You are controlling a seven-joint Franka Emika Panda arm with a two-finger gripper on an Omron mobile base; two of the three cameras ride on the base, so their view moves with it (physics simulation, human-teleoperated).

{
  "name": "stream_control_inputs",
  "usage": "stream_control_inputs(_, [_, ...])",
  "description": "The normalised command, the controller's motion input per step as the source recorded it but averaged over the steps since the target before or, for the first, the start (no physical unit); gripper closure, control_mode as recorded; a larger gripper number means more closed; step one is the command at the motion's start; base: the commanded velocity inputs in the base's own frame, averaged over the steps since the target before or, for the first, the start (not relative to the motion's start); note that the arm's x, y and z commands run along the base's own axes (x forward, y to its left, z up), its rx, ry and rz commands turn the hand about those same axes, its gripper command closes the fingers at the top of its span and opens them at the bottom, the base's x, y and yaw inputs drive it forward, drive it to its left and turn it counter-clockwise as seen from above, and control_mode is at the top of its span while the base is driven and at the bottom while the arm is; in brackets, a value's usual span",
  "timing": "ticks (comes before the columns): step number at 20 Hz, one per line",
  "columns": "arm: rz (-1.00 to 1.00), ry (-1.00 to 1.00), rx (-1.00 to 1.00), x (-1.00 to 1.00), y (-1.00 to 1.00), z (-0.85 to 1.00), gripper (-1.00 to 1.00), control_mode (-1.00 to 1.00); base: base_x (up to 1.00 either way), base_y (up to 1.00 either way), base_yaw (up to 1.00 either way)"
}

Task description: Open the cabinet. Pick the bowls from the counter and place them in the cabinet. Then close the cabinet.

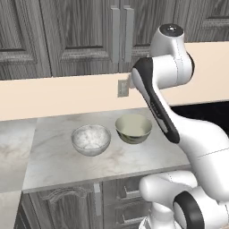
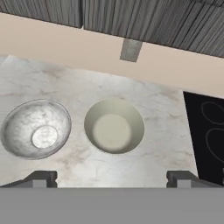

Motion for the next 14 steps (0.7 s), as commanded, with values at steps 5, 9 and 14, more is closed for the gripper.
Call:
stream_control_inputs(5, [0.11,-0.04,0.00,0.20,0.01,0.29,-1.00,-1.00,0.00,0.00,0.00])
stream_control_inputs(9, [0.01,-0.14,-0.03,0.05,0.12,0.23,-1.00,-1.00,0.00,0.00,0.00])
stream_control_inputs(14, [0.00,-0.14,-0.04,0.05,0.11,0.23,-1.00,-1.00,0.00,0.00,0.00])
